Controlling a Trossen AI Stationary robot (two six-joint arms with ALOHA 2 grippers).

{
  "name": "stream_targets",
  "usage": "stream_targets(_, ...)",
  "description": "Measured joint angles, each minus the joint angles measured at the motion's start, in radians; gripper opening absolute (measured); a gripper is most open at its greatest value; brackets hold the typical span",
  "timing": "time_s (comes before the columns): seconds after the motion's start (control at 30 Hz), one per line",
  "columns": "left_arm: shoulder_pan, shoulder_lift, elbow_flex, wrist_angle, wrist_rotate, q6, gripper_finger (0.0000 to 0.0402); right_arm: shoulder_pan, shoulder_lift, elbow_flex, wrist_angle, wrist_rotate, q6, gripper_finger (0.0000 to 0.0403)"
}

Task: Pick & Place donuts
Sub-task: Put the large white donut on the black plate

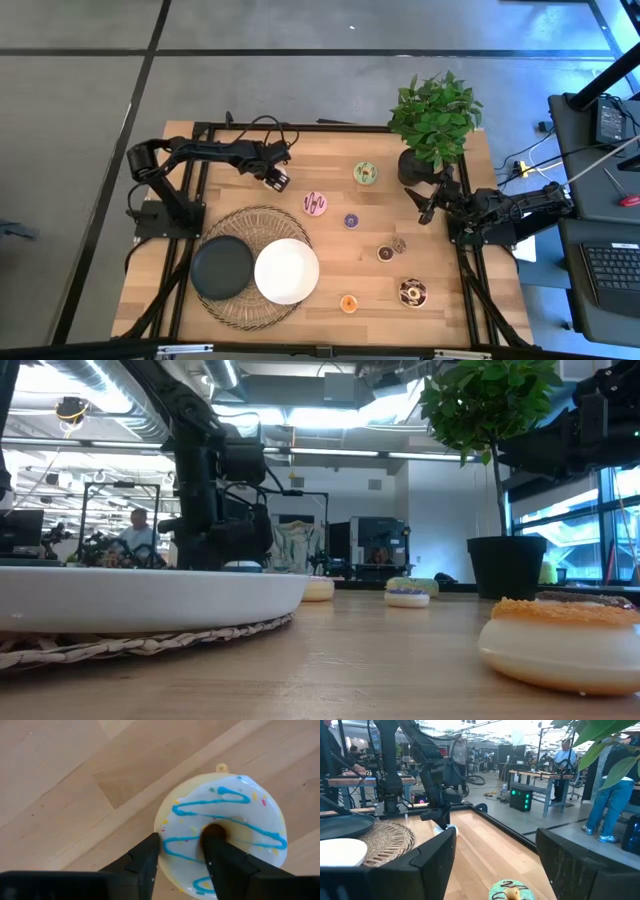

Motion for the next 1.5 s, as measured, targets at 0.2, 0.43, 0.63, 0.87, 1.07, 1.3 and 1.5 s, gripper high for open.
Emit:
stream_targets(0.2, 0.000, 0.000, 0.000, 0.000, 0.000, 0.007, 0.0088, 0.000, 0.000, 0.000, 0.000, 0.000, 0.000, 0.0273)
stream_targets(0.43, -0.017, -0.027, 0.043, -0.130, 0.001, 0.008, 0.0050, 0.000, 0.000, 0.000, 0.000, 0.000, 0.000, 0.0273)
stream_targets(0.63, -0.092, -0.159, 0.055, -0.226, 0.028, -0.040, 0.0040, 0.000, 0.000, 0.000, 0.000, 0.000, 0.000, 0.0273)
stream_targets(0.87, -0.286, -0.321, 0.055, -0.414, 0.056, -0.225, 0.0038, 0.000, 0.000, 0.000, -0.004, 0.000, 0.000, 0.0273)
stream_targets(1.07, -0.506, -0.381, 0.055, -0.511, 0.079, -0.355, 0.0038, 0.000, 0.000, 0.000, -0.004, 0.000, 0.000, 0.0273)
stream_targets(1.3, -0.767, -0.375, 0.011, -0.541, 0.156, -0.691, 0.0032, 0.000, 0.000, 0.000, -0.004, 0.000, 0.002, 0.0273)
stream_targets(1.5, -0.993, -0.375, -0.019, -0.538, 0.169, -1.036, 0.0032, 0.000, 0.000, 0.000, -0.005, 0.000, 0.003, 0.0273)
